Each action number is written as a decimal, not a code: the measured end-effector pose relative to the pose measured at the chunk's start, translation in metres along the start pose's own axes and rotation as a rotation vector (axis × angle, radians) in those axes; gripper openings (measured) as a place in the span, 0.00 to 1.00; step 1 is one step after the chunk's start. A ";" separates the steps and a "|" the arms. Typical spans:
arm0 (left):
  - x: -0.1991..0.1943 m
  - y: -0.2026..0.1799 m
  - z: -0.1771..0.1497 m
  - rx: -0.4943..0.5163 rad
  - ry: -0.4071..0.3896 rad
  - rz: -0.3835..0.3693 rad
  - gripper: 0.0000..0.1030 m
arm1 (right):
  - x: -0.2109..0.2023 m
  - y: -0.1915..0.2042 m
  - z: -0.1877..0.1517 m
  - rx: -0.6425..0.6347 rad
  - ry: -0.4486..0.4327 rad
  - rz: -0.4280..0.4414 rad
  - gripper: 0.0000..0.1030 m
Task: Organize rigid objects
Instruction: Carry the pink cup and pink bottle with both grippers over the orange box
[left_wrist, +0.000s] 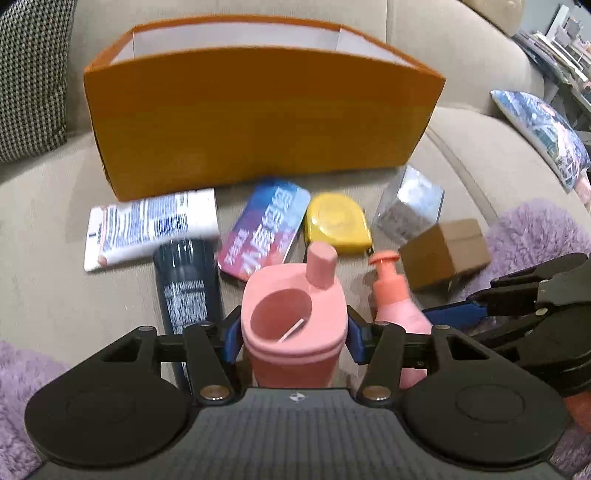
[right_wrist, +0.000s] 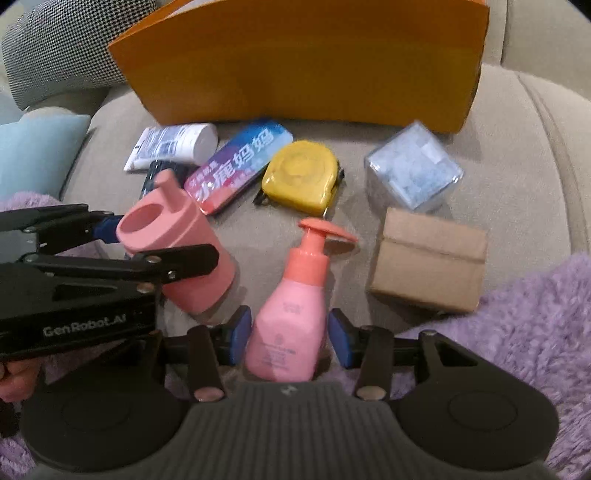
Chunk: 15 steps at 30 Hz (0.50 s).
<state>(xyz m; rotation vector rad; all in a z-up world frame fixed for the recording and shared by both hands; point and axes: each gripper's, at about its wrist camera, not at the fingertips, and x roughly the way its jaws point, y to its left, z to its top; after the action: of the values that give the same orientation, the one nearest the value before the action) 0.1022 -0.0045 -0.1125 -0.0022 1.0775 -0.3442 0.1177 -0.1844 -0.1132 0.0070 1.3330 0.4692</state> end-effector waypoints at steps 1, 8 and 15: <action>0.001 0.001 -0.001 -0.003 0.008 -0.002 0.60 | 0.001 -0.001 0.000 0.000 0.006 0.002 0.47; -0.006 0.001 -0.002 -0.007 -0.004 0.003 0.59 | -0.001 0.001 0.002 0.004 -0.005 0.002 0.46; -0.044 -0.005 0.006 0.002 -0.053 0.015 0.60 | -0.037 0.004 0.007 -0.021 -0.123 0.026 0.44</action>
<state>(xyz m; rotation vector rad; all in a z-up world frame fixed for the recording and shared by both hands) 0.0874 0.0016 -0.0711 -0.0016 1.0240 -0.3305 0.1173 -0.1915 -0.0766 0.0347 1.2088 0.4971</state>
